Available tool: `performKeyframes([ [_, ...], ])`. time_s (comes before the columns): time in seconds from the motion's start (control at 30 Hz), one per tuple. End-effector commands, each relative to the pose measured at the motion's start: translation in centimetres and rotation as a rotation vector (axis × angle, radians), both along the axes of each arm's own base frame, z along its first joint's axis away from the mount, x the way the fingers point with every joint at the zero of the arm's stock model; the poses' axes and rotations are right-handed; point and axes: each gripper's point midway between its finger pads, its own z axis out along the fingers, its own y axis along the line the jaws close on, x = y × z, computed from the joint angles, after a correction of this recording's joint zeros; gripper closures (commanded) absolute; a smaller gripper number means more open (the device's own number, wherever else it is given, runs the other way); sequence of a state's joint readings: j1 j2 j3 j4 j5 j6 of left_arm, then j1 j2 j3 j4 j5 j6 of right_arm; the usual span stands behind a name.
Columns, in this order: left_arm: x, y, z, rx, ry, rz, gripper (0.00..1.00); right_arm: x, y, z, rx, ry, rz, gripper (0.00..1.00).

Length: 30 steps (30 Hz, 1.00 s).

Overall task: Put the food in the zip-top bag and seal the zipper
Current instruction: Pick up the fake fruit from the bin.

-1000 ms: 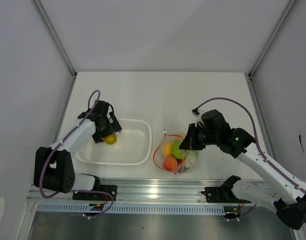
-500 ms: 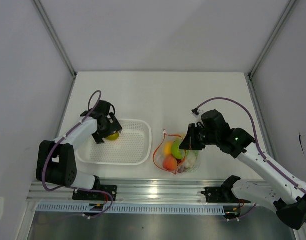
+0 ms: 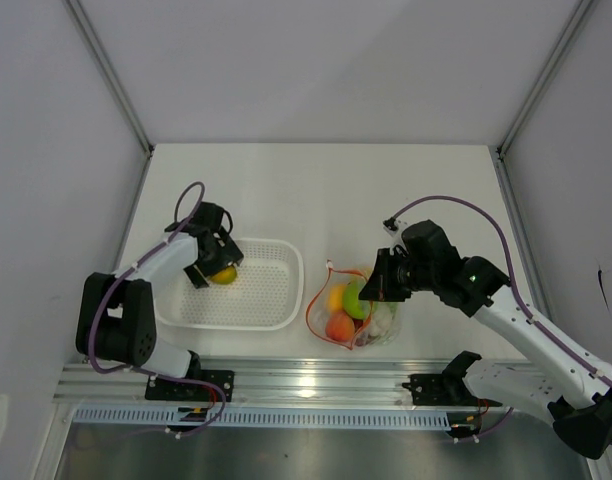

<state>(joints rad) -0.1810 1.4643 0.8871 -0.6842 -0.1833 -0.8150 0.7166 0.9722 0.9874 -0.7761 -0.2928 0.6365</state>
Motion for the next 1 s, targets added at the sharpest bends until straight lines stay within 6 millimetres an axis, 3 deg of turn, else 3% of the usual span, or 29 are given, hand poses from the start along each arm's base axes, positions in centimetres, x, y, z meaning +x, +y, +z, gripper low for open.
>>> performKeyframes([
  [0.0, 0.4, 0.3, -0.4, 0.015, -0.023, 0.039, 0.08, 0.1, -0.1, 0.2, -0.002, -0.006, -0.014, 1.0],
  [0.13, 0.0, 0.3, -0.7, 0.007, -0.035, 0.044, 0.18, 0.2, -0.1, 0.3, -0.001, -0.009, -0.017, 1.0],
  [0.4, -1.2, 0.0, -1.2, -0.02, -0.043, 0.048, 0.66, 0.5, -0.1, 0.0, -0.019, -0.01, -0.032, 1.0],
  [0.47, -1.6, -0.1, -1.2, -0.033, -0.057, 0.042, 0.73, 0.7, -0.2, -0.2, -0.031, -0.006, -0.04, 1.0],
  [0.57, -2.2, -0.2, -0.9, -0.044, -0.066, 0.027, 0.99, 1.0, -0.3, -0.1, -0.041, -0.014, -0.049, 1.0],
  [0.63, -2.8, -0.5, -0.7, -0.067, -0.07, 0.008, 0.99, 1.2, -0.3, 0.0, -0.044, -0.018, -0.057, 1.0],
  [0.77, -3.6, -1.6, 1.5, -0.121, -0.145, -0.05, 0.99, 1.7, -0.4, 0.0, -0.058, -0.019, -0.082, 1.0],
  [0.9, -4.3, -4.4, 7.1, -0.214, -0.333, -0.225, 1.0, 2.1, -0.3, 0.2, -0.05, -0.023, -0.103, 1.0],
  [0.97, -4.6, -7.2, 10.3, -0.331, -0.434, -0.349, 0.99, 2.1, -0.4, 0.1, -0.059, -0.02, -0.114, 1.0],
])
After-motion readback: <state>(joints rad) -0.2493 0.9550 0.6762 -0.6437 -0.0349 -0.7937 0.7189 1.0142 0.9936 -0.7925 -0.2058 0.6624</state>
